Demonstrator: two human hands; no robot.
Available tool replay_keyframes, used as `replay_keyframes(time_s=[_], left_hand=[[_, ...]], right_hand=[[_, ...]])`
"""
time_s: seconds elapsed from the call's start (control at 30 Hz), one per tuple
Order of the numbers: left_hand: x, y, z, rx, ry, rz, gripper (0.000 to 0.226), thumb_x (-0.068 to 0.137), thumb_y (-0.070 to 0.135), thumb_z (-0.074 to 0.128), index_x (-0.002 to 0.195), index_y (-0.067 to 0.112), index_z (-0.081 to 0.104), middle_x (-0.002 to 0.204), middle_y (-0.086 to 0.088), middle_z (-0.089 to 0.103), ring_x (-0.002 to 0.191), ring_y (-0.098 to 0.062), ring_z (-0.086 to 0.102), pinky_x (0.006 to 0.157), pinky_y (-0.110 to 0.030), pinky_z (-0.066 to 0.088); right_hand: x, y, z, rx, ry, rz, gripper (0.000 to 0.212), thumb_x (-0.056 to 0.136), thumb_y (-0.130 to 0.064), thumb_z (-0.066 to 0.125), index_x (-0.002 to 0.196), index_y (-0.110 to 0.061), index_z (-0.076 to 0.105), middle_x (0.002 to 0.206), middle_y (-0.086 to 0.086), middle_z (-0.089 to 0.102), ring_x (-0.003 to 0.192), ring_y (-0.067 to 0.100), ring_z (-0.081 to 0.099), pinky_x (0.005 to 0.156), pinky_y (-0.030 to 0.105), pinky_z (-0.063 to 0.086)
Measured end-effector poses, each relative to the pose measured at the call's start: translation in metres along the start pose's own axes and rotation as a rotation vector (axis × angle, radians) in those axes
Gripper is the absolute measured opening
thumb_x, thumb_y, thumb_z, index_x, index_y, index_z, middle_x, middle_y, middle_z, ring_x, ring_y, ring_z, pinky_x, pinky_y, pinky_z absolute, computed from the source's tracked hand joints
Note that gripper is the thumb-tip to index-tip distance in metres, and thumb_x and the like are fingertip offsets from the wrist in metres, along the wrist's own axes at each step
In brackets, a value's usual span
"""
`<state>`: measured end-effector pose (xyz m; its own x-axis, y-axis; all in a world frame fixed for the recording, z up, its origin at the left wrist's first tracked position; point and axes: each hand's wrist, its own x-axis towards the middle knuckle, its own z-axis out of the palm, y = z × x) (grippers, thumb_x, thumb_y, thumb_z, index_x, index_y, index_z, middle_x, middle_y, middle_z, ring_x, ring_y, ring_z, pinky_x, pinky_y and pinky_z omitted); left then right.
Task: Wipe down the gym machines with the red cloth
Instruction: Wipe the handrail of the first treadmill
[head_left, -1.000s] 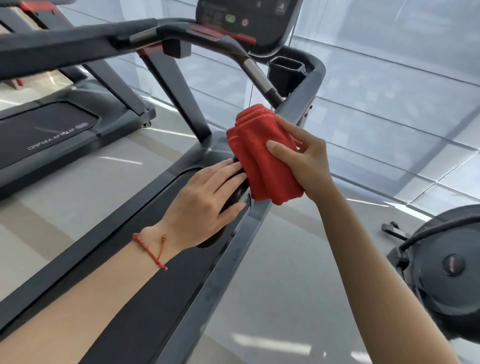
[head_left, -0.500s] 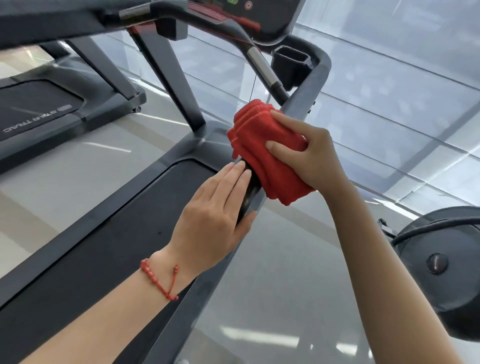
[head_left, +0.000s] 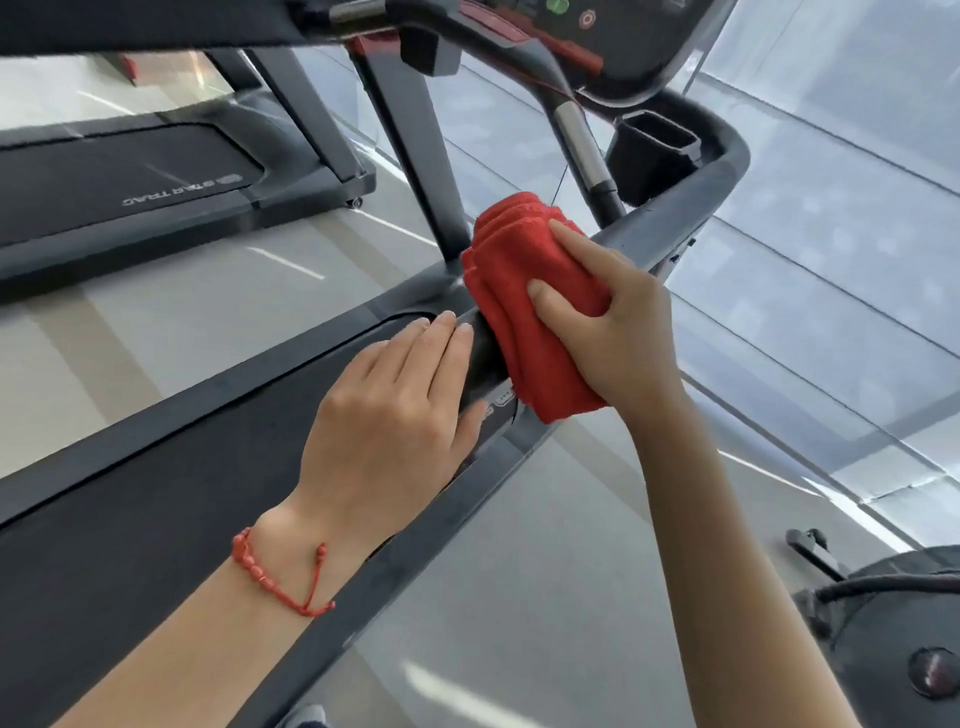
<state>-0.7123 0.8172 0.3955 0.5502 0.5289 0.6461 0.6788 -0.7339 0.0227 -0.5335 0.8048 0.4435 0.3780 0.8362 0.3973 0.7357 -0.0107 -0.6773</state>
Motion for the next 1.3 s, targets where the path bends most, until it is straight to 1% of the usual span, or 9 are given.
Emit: replay_keyframes(time_s=[0.2,0.4,0.53,0.63,0.77,0.87,0.97,1.1,1.3], left_hand=[[-0.001,0.006,0.004,0.031,0.074,-0.063,0.034,0.092,0.024,0.047,0.116,0.002,0.059,0.113,-0.012,0.066,0.100,-0.026,0.063,0.080,-0.036,0.051],[0.001,0.007,0.005,0.057,0.085,-0.063,0.034,0.093,0.023,0.047,0.116,0.003,0.059,0.113,-0.011,0.066,0.099,-0.025,0.063,0.079,-0.034,0.048],[0.001,0.008,0.004,0.078,0.069,-0.073,0.033,0.094,0.023,0.046,0.117,0.002,0.059,0.113,-0.011,0.066,0.099,-0.026,0.064,0.079,-0.034,0.047],[0.002,0.011,0.004,0.103,0.047,-0.086,0.034,0.095,0.023,0.045,0.119,0.002,0.058,0.115,-0.011,0.065,0.099,-0.026,0.063,0.078,-0.034,0.046],[0.004,0.014,0.005,0.137,0.026,-0.090,0.035,0.095,0.024,0.044,0.120,0.002,0.057,0.117,-0.011,0.064,0.101,-0.026,0.063,0.078,-0.036,0.049],[0.005,0.017,0.004,0.166,0.002,-0.121,0.036,0.095,0.026,0.044,0.121,0.003,0.056,0.118,-0.012,0.064,0.102,-0.027,0.062,0.079,-0.037,0.048],[0.006,0.024,0.003,0.167,-0.035,-0.187,0.039,0.095,0.029,0.043,0.122,0.005,0.054,0.118,-0.012,0.063,0.105,-0.028,0.060,0.084,-0.039,0.044],[0.014,0.036,0.008,0.218,-0.040,-0.278,0.039,0.095,0.032,0.041,0.122,0.005,0.054,0.117,-0.011,0.063,0.105,-0.027,0.060,0.086,-0.039,0.041],[0.033,0.056,0.023,0.320,-0.005,-0.350,0.039,0.096,0.033,0.042,0.120,0.005,0.055,0.116,-0.011,0.064,0.104,-0.027,0.061,0.085,-0.041,0.044]], right_hand=[[-0.008,0.004,0.004,-0.008,-0.010,-0.043,0.045,0.081,-0.037,0.060,0.125,-0.033,0.054,0.112,-0.008,0.059,0.095,0.002,0.052,0.083,0.007,0.031],[-0.006,0.004,0.005,-0.034,-0.052,-0.036,0.066,0.070,-0.064,0.061,0.129,-0.038,0.046,0.116,-0.010,0.056,0.097,0.002,0.049,0.082,0.013,0.034],[-0.002,0.006,0.005,-0.004,-0.036,-0.004,0.063,0.070,-0.059,0.064,0.128,-0.039,0.048,0.111,-0.013,0.057,0.096,0.002,0.052,0.081,0.010,0.035],[0.002,0.010,0.002,0.022,-0.035,0.029,0.061,0.070,-0.056,0.067,0.126,-0.039,0.051,0.109,-0.013,0.060,0.096,0.000,0.054,0.084,0.013,0.040],[0.014,0.015,-0.003,0.026,-0.005,0.068,0.061,0.070,-0.055,0.068,0.126,-0.037,0.052,0.110,-0.013,0.062,0.096,-0.002,0.055,0.084,0.011,0.038],[0.009,0.013,0.001,0.035,-0.010,0.049,0.061,0.069,-0.055,0.068,0.126,-0.039,0.051,0.110,-0.013,0.060,0.096,-0.001,0.054,0.084,0.012,0.038],[0.002,0.010,0.005,0.077,-0.081,-0.014,0.061,0.068,-0.056,0.068,0.125,-0.042,0.050,0.110,-0.017,0.058,0.098,-0.007,0.052,0.084,0.006,0.039],[0.012,0.023,-0.001,0.109,-0.136,-0.066,0.061,0.068,-0.055,0.068,0.125,-0.040,0.051,0.104,-0.017,0.058,0.097,-0.009,0.050,0.083,-0.001,0.033],[0.045,0.058,-0.020,0.108,-0.092,-0.034,0.061,0.072,-0.050,0.069,0.128,-0.034,0.051,0.105,-0.012,0.056,0.087,-0.006,0.047,0.075,-0.009,0.025]])
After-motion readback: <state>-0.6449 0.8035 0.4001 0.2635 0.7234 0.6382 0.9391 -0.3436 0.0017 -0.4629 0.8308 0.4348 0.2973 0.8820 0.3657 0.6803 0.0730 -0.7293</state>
